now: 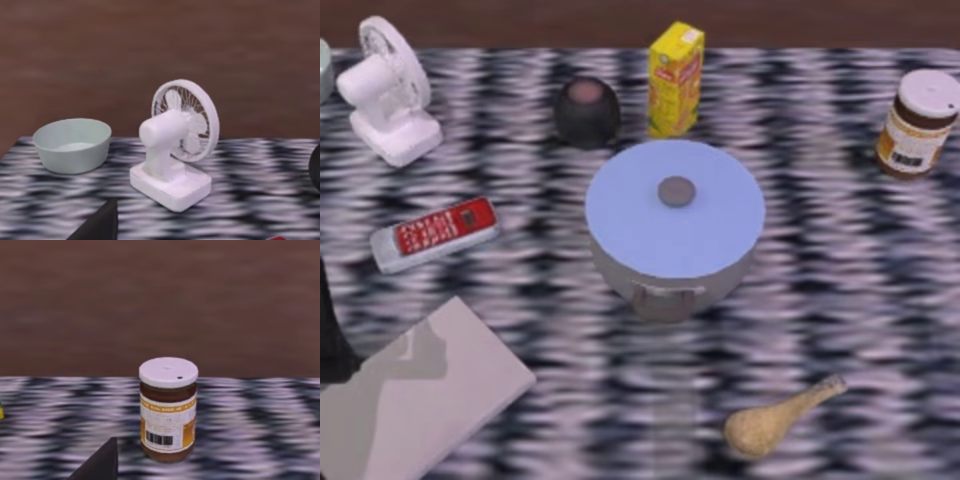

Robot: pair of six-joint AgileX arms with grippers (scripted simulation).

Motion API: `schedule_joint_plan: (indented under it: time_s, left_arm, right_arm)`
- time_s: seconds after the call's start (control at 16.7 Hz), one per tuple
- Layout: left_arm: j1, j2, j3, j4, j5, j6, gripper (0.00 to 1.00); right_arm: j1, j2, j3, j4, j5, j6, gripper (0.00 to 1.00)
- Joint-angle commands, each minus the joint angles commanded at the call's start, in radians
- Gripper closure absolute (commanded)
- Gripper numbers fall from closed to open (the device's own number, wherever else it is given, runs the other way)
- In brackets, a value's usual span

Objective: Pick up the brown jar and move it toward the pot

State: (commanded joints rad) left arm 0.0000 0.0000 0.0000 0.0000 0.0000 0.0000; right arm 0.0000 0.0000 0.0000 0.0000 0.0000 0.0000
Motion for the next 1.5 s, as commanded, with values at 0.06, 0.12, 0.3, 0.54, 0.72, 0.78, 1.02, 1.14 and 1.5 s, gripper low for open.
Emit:
schedule_joint_plan:
  time_s: [0.06,0.12,0.3,0.54,0.72,0.78,1.02,1.14,1.5]
  left_arm:
    - [0.000,0.000,0.000,0.000,0.000,0.000,0.00]
    - [0.000,0.000,0.000,0.000,0.000,0.000,0.00]
    - [0.000,0.000,0.000,0.000,0.000,0.000,0.00]
    - [0.000,0.000,0.000,0.000,0.000,0.000,0.00]
    - [0.000,0.000,0.000,0.000,0.000,0.000,0.00]
    - [0.000,0.000,0.000,0.000,0.000,0.000,0.00]
    - [0.000,0.000,0.000,0.000,0.000,0.000,0.00]
    - [0.000,0.000,0.000,0.000,0.000,0.000,0.00]
    - [0.000,0.000,0.000,0.000,0.000,0.000,0.00]
  right_arm:
    - [0.000,0.000,0.000,0.000,0.000,0.000,0.00]
    - [0.000,0.000,0.000,0.000,0.000,0.000,0.00]
    - [0.005,0.049,0.045,-0.029,-0.007,-0.005,0.00]
    - [0.015,0.238,0.226,-0.140,-0.021,-0.026,0.00]
    - [0.017,0.452,0.435,-0.264,-0.028,-0.051,0.00]
    - [0.018,0.536,0.518,-0.312,-0.030,-0.062,0.00]
    - [0.016,0.909,0.895,-0.525,-0.037,-0.109,0.00]
    - [0.014,1.112,1.105,-0.640,-0.040,-0.136,0.00]
    - [0.011,1.742,1.765,-0.992,-0.049,-0.225,0.00]
